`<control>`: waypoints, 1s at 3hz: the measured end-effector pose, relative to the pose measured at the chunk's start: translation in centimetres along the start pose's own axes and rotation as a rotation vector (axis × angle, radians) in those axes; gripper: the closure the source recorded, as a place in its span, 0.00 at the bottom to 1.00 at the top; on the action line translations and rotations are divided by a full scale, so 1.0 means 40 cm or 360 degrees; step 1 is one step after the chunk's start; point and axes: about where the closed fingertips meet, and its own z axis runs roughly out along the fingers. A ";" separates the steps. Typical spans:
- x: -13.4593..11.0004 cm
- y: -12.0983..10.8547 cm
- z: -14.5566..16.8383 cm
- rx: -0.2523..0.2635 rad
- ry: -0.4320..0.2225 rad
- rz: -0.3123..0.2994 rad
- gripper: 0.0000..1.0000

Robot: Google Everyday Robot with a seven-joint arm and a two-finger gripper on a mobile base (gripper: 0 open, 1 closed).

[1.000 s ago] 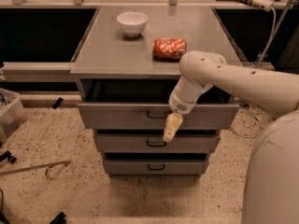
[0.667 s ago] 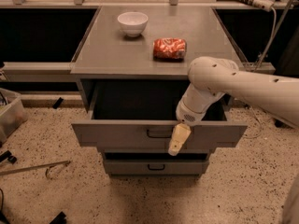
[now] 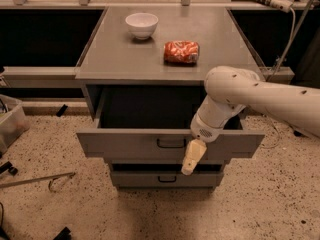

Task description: Open top drawer

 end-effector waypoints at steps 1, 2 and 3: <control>0.013 0.037 -0.008 -0.0012 -0.0021 0.0049 0.00; 0.045 0.114 -0.022 -0.0027 -0.0035 0.0123 0.00; 0.044 0.114 -0.022 -0.0027 -0.0035 0.0123 0.00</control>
Offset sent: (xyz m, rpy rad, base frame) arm -0.1711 -0.0221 0.0281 0.0619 0.0991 -0.2281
